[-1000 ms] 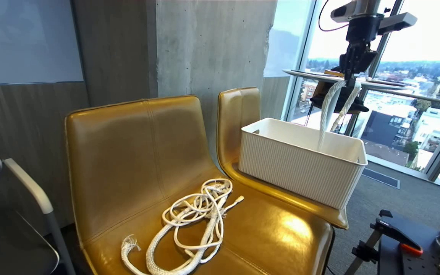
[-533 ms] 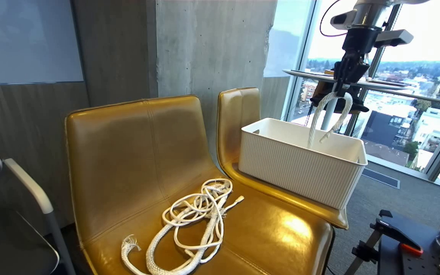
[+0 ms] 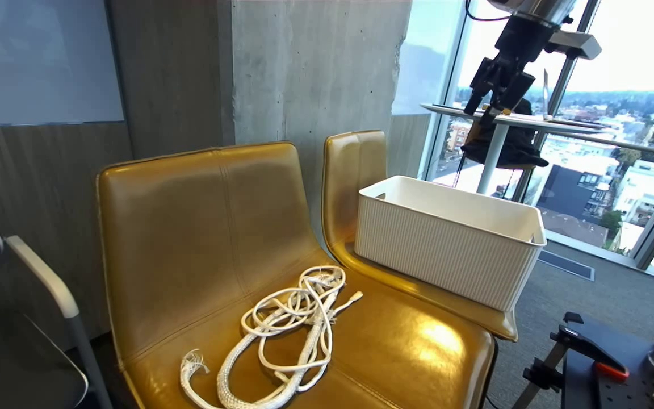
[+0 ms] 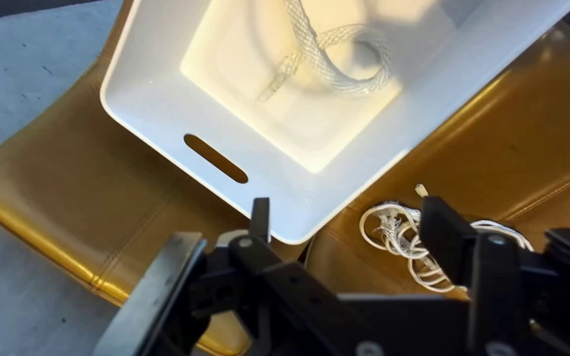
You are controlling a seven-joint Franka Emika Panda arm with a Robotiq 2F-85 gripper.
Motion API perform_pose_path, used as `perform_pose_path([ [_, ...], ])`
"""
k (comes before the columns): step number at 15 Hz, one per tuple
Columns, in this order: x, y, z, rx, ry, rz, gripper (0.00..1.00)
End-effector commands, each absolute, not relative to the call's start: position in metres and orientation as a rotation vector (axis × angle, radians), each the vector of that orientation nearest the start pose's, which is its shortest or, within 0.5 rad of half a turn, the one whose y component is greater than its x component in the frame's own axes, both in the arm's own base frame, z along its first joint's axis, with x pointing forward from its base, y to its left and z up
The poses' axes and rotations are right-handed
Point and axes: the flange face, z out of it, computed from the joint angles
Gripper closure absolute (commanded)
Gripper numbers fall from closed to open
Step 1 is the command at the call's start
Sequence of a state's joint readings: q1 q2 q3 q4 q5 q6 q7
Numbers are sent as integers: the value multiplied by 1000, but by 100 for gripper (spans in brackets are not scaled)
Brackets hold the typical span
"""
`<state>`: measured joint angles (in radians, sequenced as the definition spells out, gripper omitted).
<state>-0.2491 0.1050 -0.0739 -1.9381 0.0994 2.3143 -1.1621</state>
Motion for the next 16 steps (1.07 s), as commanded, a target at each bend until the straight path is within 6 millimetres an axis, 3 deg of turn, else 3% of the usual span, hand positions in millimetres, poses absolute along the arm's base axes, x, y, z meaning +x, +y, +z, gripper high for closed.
perform_pose_path([
  [1, 561, -103, 450, -2920, -1419, -481, 0],
  [5, 557, 0, 421, -2784, -1672, -504, 0],
  [8, 556, 59, 393, -2682, -1832, -506, 0],
  [11, 570, 96, 361, -2594, -1962, -486, 0],
  [16, 614, 139, 281, -2495, -2054, -392, 0],
])
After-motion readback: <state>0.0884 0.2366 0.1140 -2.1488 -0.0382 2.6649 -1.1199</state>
